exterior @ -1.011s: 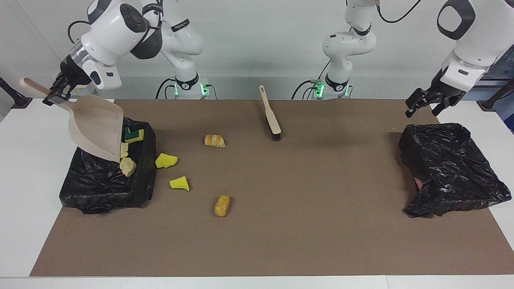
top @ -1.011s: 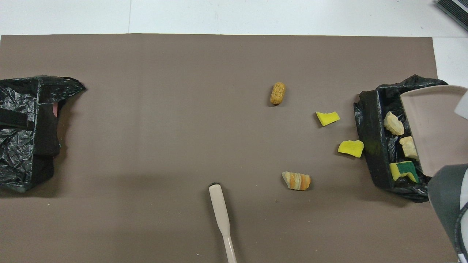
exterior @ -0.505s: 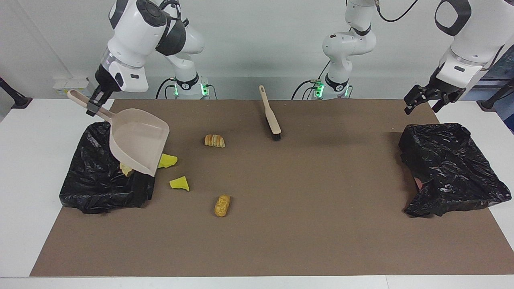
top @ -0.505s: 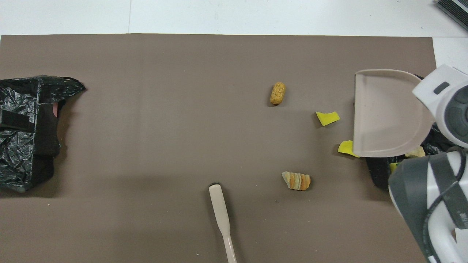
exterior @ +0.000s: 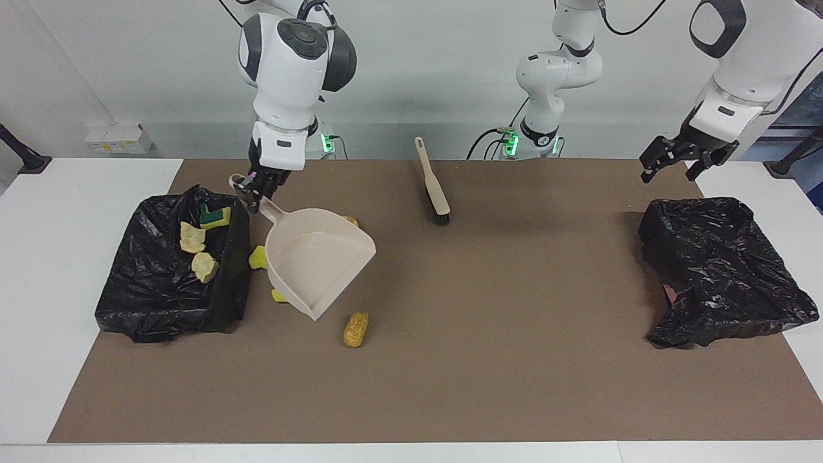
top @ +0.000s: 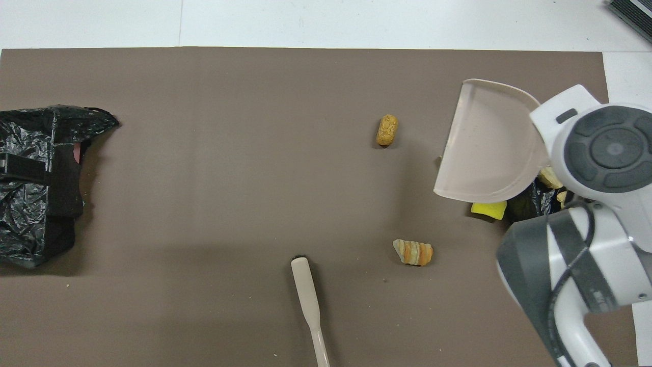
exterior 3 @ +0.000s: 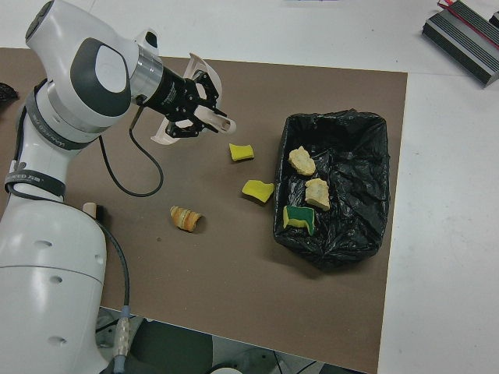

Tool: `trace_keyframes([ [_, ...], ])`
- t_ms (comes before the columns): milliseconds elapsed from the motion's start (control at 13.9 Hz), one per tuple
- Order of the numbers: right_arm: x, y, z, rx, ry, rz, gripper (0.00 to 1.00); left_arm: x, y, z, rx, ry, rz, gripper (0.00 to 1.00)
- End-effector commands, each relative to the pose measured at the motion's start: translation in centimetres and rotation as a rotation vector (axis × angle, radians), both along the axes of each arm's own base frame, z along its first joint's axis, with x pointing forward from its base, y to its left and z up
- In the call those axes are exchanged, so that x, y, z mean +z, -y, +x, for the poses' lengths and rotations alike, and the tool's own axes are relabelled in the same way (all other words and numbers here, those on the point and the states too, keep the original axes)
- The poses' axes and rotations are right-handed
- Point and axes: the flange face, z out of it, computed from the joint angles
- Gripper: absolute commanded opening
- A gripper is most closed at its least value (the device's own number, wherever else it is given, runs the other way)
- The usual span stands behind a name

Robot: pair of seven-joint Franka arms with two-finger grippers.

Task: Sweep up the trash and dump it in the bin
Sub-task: 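Bring the empty dustpan back to the table center with the right gripper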

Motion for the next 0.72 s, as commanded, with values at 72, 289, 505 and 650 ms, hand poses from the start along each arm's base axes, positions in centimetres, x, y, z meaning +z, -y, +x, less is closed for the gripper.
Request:
trace_keyframes([
  [72, -2.5, -8.0, 2.2, -0.317, 0.036, 0.166, 0.00, 0.0, 1.6, -1.1, -0.020, -0.012, 0.023, 1.00],
  [289, -4.6, -13.3, 2.2, -0.518, 0.041, 0.250, 0.00, 0.1, 2.0, -1.2, -0.029, -0.009, 0.023, 1.00],
  [505, -6.2, -17.7, 2.1, -0.675, 0.053, 0.292, 0.00, 0.0, 2.0, -1.2, -0.030, -0.009, 0.023, 1.00],
  [650, -7.7, -20.3, 2.3, -0.741, 0.051, 0.339, 0.00, -0.2, 2.0, -1.2, -0.030, -0.013, 0.023, 1.00],
])
